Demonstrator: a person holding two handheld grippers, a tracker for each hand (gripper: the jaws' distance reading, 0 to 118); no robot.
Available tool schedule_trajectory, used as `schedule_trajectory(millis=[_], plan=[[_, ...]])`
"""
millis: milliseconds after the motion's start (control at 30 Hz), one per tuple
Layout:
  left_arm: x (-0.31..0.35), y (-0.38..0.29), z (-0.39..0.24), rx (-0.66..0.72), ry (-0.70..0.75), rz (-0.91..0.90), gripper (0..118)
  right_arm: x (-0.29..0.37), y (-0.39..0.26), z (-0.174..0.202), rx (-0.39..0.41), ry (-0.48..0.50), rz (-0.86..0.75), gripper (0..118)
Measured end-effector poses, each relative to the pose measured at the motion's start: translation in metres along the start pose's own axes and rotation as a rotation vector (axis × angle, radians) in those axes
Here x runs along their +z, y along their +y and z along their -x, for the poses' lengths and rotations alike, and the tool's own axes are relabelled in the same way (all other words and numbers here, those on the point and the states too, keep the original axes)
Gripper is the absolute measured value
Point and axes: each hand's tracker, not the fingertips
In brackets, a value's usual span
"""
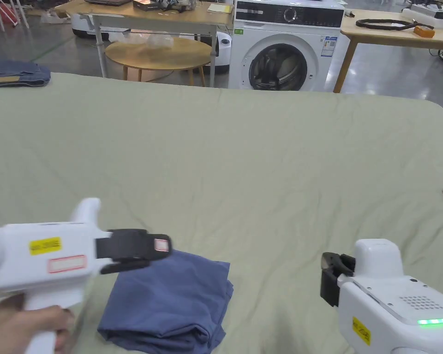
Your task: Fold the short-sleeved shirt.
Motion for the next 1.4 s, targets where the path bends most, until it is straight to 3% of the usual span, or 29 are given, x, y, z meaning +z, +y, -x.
schedule_trajectory(millis=[100,300,500,567,600,633,667,700,733,800,1167,1267,1333,1400], plan=[[0.044,0.006,0.017,-0.033,0.143,-0.056,1,-0.012,0.003,0.019,-0.036,0.124,0.033,0],[0.076,-0.001,0.062,0.101,0.207,-0.090,1,-0.087,-0.018,0.062,-0.240,0.550,0.274,0],[0.079,-0.015,0.087,0.178,0.179,-0.064,1,-0.158,-0.064,0.073,-0.373,0.630,0.532,0],[0.079,-0.014,0.094,0.194,0.179,-0.052,1,-0.167,-0.076,0.066,-0.419,0.599,0.548,0],[0.077,-0.015,0.096,0.199,0.165,-0.029,12,-0.169,-0.078,0.060,-0.478,0.636,0.539,0],[0.075,-0.016,0.098,0.201,0.170,-0.037,38,-0.170,-0.079,0.055,-0.528,0.662,0.543,0],[0.074,-0.015,0.100,0.188,0.128,-0.037,70,-0.167,-0.078,0.054,-0.527,0.656,0.547,0],[0.073,-0.010,0.106,0.195,0.063,-0.038,93,-0.165,-0.076,0.056,-0.496,0.645,0.543,0],[0.068,-0.006,0.109,0.208,0.021,-0.033,102,-0.165,-0.073,0.058,-0.468,0.644,0.543,0],[0.054,0.002,0.109,0.195,0.002,0.009,108,-0.163,-0.070,0.060,-0.459,0.638,0.547,0],[-0.055,-0.005,0.135,0.231,-0.055,0.345,107,-0.164,-0.074,0.056,-0.487,0.660,0.553,0],[-0.064,-0.006,0.146,0.294,-0.187,0.359,85,-0.162,-0.075,0.054,-0.488,0.664,0.545,0],[-0.068,-0.008,0.150,0.271,-0.115,0.349,42,-0.162,-0.076,0.053,-0.495,0.664,0.542,0],[-0.066,-0.013,0.157,0.264,-0.048,0.339,33,-0.161,-0.076,0.053,-0.492,0.663,0.538,0]])
